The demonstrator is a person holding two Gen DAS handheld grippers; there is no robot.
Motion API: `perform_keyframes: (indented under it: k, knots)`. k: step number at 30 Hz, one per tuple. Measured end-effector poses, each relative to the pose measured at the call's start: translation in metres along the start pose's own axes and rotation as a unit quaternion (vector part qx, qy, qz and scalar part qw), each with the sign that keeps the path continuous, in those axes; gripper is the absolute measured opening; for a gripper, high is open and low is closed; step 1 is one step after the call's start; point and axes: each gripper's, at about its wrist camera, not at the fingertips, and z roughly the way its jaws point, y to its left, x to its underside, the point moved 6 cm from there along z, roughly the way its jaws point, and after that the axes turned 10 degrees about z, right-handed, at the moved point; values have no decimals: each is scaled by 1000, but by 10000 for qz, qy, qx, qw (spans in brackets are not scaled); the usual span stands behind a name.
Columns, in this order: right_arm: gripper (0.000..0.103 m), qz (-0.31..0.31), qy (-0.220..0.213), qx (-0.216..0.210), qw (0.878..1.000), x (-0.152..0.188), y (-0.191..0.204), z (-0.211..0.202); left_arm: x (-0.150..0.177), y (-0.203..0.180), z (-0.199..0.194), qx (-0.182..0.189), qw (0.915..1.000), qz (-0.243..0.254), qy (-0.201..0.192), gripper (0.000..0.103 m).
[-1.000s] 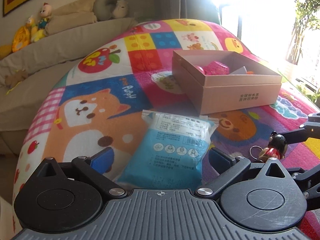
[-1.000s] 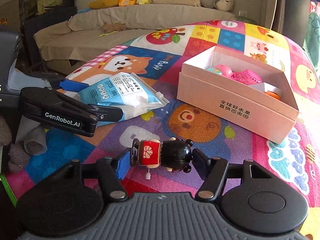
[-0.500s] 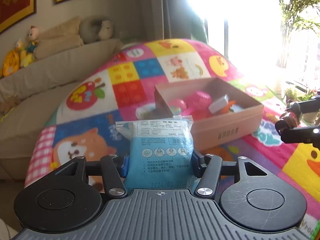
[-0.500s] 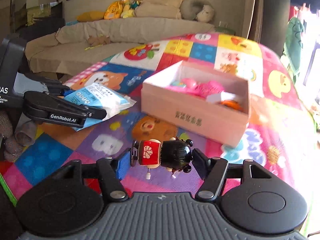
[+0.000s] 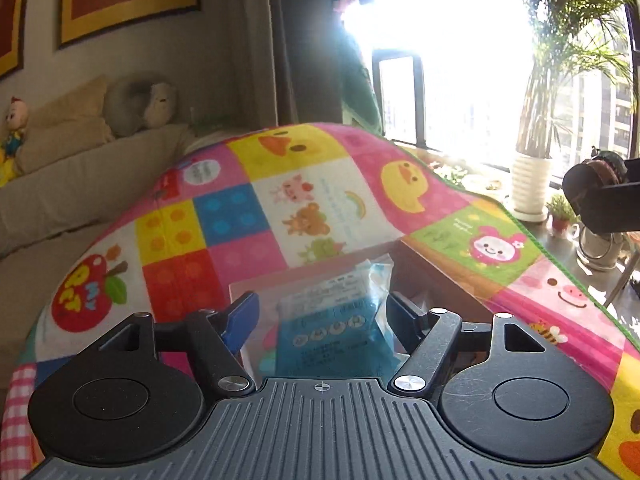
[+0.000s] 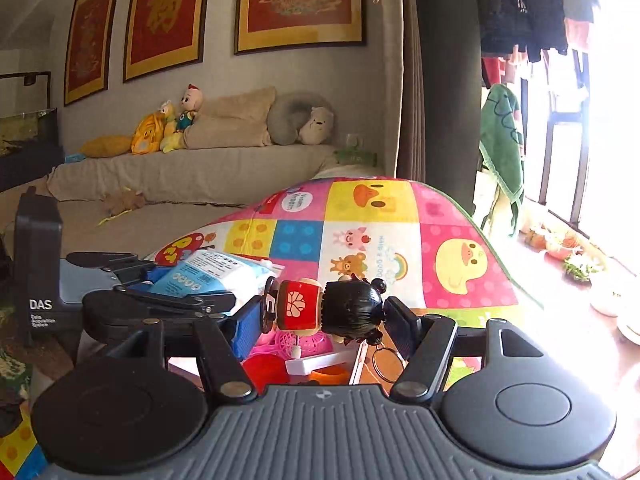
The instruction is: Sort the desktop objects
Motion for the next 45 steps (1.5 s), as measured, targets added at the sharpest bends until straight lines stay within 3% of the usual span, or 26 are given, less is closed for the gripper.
perform_keyframes:
  k: [4, 7, 13, 21, 24, 27, 31, 35, 39, 45]
  knots:
    - [65, 103, 116, 191, 9997, 3, -12, 17, 31, 7, -16, -14, 10000, -88, 12, 93]
    - [65, 173, 264, 303, 9990, 6, -17, 35, 55, 15, -34, -206, 9998, -42, 68, 95]
    - [65, 486, 626, 160, 9967, 6, -7, 85, 87, 21, -54, -44, 9986, -480, 240, 96]
    - [65, 631, 881, -247, 9938, -12, 52, 174, 103, 21, -62, 79, 9970, -680, 369, 98]
    - [78, 610, 958, -89, 9935, -9, 64, 195, 115, 28, -65, -39, 9955, -765, 551, 100]
    - [78, 702, 969, -141, 9927, 0, 59, 183, 127, 35, -69, -76, 9934, -929, 670, 100]
    - [91, 512, 651, 140, 9965, 23, 32, 129, 133, 33, -72, -81, 9919, -1034, 728, 102]
    - [103, 448, 684, 453, 9956, 59, 10, 79, 136, 18, -73, -130, 9923, -945, 784, 103]
    - [103, 407, 941, 728, 9921, 111, -2, 42, 142, 3, -73, -126, 9910, -900, 982, 103]
    - [103, 457, 1631, 750, 9827, 167, 2, 40, 144, -8, -68, -486, 9897, -683, 1159, 103]
